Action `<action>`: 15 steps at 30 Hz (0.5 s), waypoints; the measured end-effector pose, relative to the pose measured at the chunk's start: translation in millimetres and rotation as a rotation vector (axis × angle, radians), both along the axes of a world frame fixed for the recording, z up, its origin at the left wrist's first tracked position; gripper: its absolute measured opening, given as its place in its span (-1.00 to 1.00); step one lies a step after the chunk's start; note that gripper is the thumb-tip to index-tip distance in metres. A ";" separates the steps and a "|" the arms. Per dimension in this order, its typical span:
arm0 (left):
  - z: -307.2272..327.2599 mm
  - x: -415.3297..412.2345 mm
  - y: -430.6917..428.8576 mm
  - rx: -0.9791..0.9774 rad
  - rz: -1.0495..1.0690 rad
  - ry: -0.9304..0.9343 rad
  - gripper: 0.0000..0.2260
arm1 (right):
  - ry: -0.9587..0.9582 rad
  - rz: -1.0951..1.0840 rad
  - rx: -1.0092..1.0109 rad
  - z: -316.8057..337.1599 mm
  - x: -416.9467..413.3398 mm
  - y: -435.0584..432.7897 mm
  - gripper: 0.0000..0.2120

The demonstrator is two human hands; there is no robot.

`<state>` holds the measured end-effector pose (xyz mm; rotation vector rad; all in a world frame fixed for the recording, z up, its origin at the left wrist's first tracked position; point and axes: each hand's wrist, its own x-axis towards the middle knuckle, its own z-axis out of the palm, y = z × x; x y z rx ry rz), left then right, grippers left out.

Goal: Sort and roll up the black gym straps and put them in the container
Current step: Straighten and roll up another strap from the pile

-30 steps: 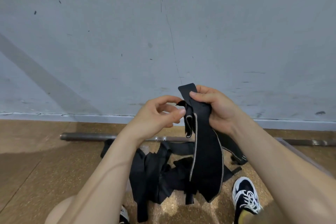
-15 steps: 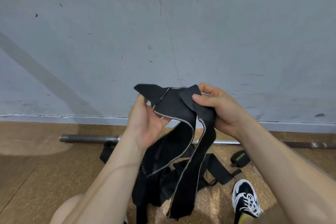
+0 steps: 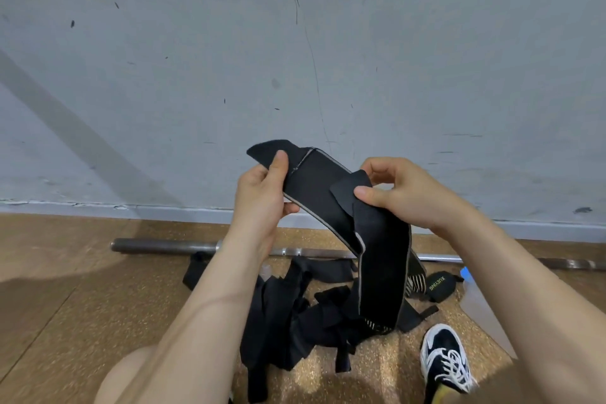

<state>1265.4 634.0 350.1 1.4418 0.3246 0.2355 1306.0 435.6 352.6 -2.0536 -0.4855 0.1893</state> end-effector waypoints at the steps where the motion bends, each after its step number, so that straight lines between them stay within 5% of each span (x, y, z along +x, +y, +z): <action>1: -1.3 1.2 0.2 0.026 0.048 -0.022 -0.70 | -0.060 -0.037 -0.081 0.2 2.2 -3.0 -0.87; 3: 1.1 4.5 4.4 -0.027 0.187 -0.078 -0.74 | -0.126 -0.109 -0.125 4.0 4.9 -10.6 -0.82; 5: 6.4 4.7 8.1 -0.160 0.219 -0.111 -0.85 | -0.012 -0.078 0.062 12.7 2.4 -18.0 -0.81; 8: 9.7 -1.6 -0.4 -0.339 -0.073 -0.106 -0.74 | 0.247 0.121 0.396 17.0 -9.2 -9.6 -0.90; 12: 3.2 -3.1 -8.1 -0.253 -0.473 -0.090 -0.47 | 0.370 0.297 0.468 5.7 -15.6 9.4 -0.94; 15: 5.1 -4.1 -8.7 -0.199 -0.447 -0.087 -0.57 | 0.415 0.283 0.541 8.8 -11.8 6.1 -0.93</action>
